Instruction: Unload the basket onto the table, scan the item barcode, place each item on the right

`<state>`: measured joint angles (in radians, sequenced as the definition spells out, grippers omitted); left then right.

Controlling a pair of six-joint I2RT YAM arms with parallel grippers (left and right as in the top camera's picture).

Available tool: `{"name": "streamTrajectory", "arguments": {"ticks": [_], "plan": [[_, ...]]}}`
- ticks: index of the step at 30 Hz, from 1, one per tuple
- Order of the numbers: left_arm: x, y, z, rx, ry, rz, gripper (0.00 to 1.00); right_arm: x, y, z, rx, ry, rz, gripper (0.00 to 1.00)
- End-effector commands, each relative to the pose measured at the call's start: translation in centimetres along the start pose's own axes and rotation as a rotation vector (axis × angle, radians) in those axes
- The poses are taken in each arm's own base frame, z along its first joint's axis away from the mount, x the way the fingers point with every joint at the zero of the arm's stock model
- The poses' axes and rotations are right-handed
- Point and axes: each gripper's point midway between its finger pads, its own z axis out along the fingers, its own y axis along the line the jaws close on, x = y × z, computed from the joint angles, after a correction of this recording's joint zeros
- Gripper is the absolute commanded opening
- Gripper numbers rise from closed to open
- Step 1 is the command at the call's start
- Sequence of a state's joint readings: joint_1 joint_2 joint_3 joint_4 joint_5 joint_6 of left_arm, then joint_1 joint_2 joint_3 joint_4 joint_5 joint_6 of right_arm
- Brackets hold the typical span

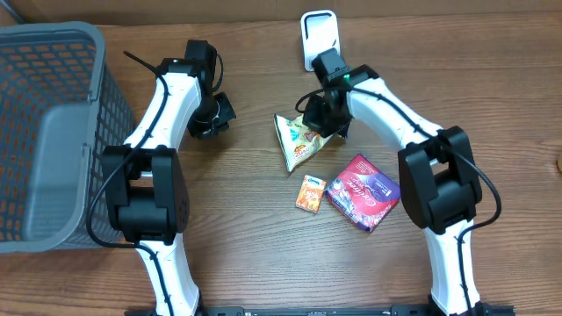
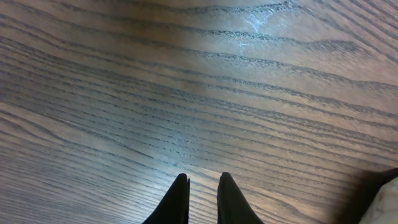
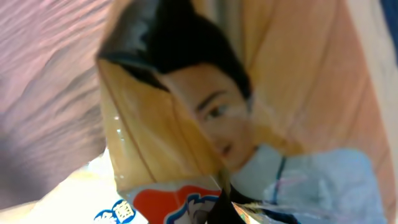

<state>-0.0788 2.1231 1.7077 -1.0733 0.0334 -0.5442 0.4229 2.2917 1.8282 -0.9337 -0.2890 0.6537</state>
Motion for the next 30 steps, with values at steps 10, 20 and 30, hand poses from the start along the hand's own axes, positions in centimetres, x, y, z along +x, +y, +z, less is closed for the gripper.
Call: {"name": "streamTrajectory", "arguments": {"ticks": [10,20,30], "plan": [[0.4,-0.3,0.1,0.006,0.009,0.02,0.11,1.2,6.8,-10.7,-0.937,0.296,-0.375,0.04],[0.3,-0.4,0.1,0.01,0.007,0.02,0.38,-1.1,6.0,-15.2,-1.163,0.272,-0.376,0.04],[0.4,-0.4,0.1,0.009,0.009,0.02,1.0,-4.9,3.5,-10.0,-0.774,0.13,-0.237,0.04]]}}
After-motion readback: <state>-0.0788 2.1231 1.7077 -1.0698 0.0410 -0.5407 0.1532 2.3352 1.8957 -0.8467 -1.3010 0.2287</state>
